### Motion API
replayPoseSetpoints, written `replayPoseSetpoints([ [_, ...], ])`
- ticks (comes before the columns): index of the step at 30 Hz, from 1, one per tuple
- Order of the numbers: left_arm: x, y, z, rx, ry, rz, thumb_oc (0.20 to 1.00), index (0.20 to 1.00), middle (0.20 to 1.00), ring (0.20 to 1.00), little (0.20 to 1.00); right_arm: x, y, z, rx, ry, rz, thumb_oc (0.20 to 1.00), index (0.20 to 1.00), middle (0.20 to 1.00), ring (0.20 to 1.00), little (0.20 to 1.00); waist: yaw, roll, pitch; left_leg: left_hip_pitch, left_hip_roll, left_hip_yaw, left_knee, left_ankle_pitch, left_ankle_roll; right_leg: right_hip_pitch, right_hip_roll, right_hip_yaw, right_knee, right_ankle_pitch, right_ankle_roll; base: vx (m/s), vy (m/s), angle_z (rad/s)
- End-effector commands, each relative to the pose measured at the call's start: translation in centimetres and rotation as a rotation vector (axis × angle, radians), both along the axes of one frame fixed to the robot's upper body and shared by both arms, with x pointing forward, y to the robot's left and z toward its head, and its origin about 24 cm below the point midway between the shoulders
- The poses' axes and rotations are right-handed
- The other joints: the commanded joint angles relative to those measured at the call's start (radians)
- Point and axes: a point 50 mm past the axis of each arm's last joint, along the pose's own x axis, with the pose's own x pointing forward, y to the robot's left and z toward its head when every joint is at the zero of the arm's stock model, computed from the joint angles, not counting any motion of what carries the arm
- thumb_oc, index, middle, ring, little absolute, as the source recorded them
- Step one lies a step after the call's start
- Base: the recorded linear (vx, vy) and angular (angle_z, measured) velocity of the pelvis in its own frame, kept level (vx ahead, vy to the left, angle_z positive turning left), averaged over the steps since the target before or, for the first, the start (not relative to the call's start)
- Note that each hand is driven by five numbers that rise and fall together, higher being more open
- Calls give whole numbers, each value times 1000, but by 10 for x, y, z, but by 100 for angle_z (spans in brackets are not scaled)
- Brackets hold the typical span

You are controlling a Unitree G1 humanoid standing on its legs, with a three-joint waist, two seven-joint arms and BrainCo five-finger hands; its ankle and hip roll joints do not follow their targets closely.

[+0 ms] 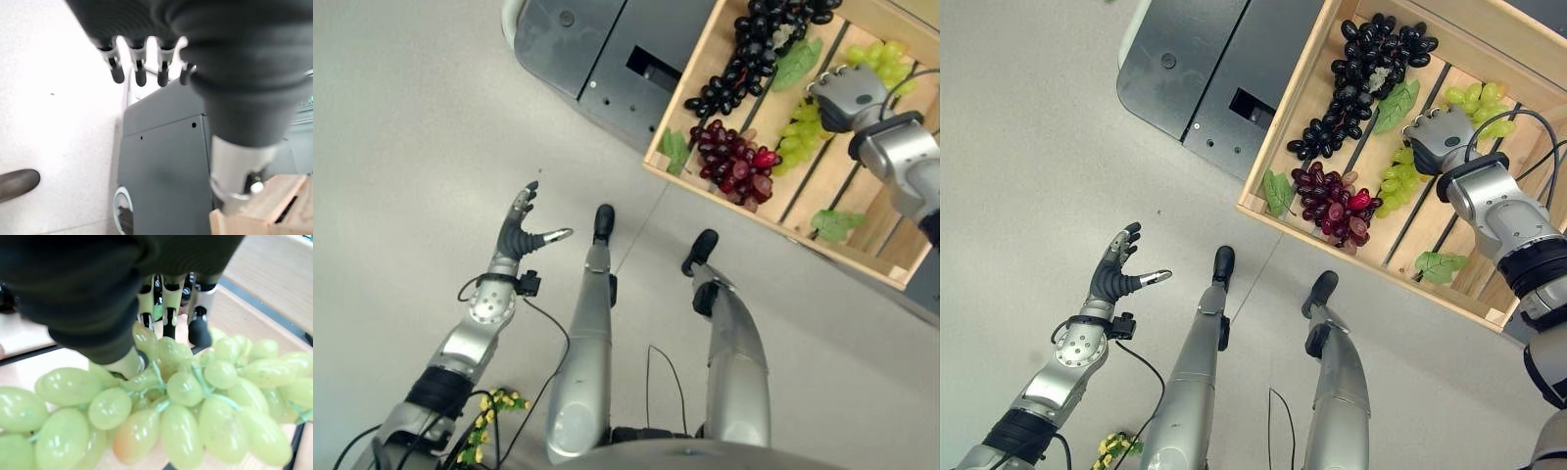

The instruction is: Pick up the fruits from the basket on one side to the basket on the other side

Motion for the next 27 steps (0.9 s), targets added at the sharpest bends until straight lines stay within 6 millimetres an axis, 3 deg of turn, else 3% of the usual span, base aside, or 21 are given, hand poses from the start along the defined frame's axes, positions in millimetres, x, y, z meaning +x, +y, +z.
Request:
replayPoseSetpoints([
  [1,-12,2,1,-48,-31,16,1000,1000,1000,1000,1000,-4,-8,6,-18,-1,-26,200,200,200,200,200,-14,22,-16,-1,-32,21,20,-23,47,28,17,14,68,-94,81,0,0,0],
  [7,-11,2,3,-51,-33,11,1000,1000,1000,1000,1000,-4,-4,3,48,3,2,200,200,200,200,200,-14,17,-16,10,-33,19,19,-21,46,41,15,11,70,-94,79,0,0,0],
  [11,-11,2,5,-60,-39,7,1000,1000,1000,1000,1000,-4,2,-5,268,2,72,200,200,200,200,200,-16,11,-16,29,-32,21,19,-21,45,69,15,6,61,-91,79,-13,-5,2],
  [12,-10,4,6,-74,-36,6,1000,1000,1000,1000,1000,-4,6,-12,408,17,120,200,200,200,200,200,-16,8,-16,47,-31,21,18,-22,45,89,14,4,55,-90,78,0,0,0],
  [13,-10,4,6,-73,-35,5,1000,1000,1000,1000,1000,-5,6,-13,410,17,120,200,200,200,200,200,-14,7,-16,49,-31,21,17,-22,45,90,14,4,54,-89,78,-35,-4,1],
  [15,-12,6,8,-100,-37,-11,1000,1000,1000,1000,1000,-7,7,-29,784,56,211,200,200,200,200,200,-13,4,-16,88,-31,22,17,-27,46,138,15,-2,44,-88,76,0,0,0],
  [16,-12,6,8,-99,-36,-12,1000,1000,1000,1000,1000,-7,6,-29,785,56,210,200,200,200,200,200,-12,3,-16,90,-30,22,16,-27,46,140,15,-2,43,-88,76,-32,-3,6],
  [17,-15,10,9,-110,-33,-15,1000,1000,1000,1000,1000,-12,11,-33,968,73,300,200,200,200,200,200,-12,-3,-16,128,-30,26,12,-30,45,180,16,-7,31,-85,77,-15,3,7],
  [18,-15,10,9,-110,-32,-16,1000,1000,1000,1000,1000,-12,11,-34,969,74,299,200,200,200,200,200,-11,-3,-16,130,-29,26,12,-30,45,182,17,-7,30,-85,77,-18,-1,5],
  [19,-17,15,11,-113,-28,-29,1000,1000,1000,1000,1000,-16,7,-39,1149,82,349,200,200,200,200,200,-9,-7,-16,176,-29,29,-2,-31,44,232,18,-11,12,-81,77,0,0,0],
  [20,-17,15,10,-112,-26,-30,1000,1000,1000,1000,1000,-17,7,-40,1150,83,347,200,200,200,200,200,-8,-7,-16,179,-29,29,-4,-30,44,236,18,-12,10,-81,77,0,0,0],
  [21,-18,19,11,-109,-23,-28,1000,1000,1000,1000,1000,-22,5,-48,1313,89,397,200,200,200,200,200,-9,-9,-16,225,-29,31,-15,-30,42,287,20,-18,-7,-78,79,0,0,0],
  [22,-18,19,10,-108,-22,-30,1000,1000,1000,1000,1000,-23,4,-49,1314,90,395,200,200,200,200,200,-7,-9,-16,227,-29,31,-16,-30,42,290,21,-19,-9,-77,79,5,1,4],
  [23,-19,23,12,-106,-21,-25,1000,1000,1000,1000,1000,-29,3,-58,1452,102,438,200,200,200,200,200,-8,-12,-16,278,-28,32,-33,-30,40,340,22,-25,-28,-73,81,0,0,0],
  [24,-19,23,11,-105,-20,-26,1000,1000,1000,1000,1000,-30,2,-59,1454,102,437,200,200,200,200,200,-7,-12,-16,280,-28,32,-34,-30,40,342,22,-25,-29,-73,81,0,0,0],
  [27,-21,29,15,-99,-33,-20,1000,1000,1000,1000,1000,-45,0,-74,1693,94,524,200,200,200,200,200,-10,-17,-16,381,-27,36,-59,-32,37,455,27,-37,-67,-70,84,22,-5,-1],
])
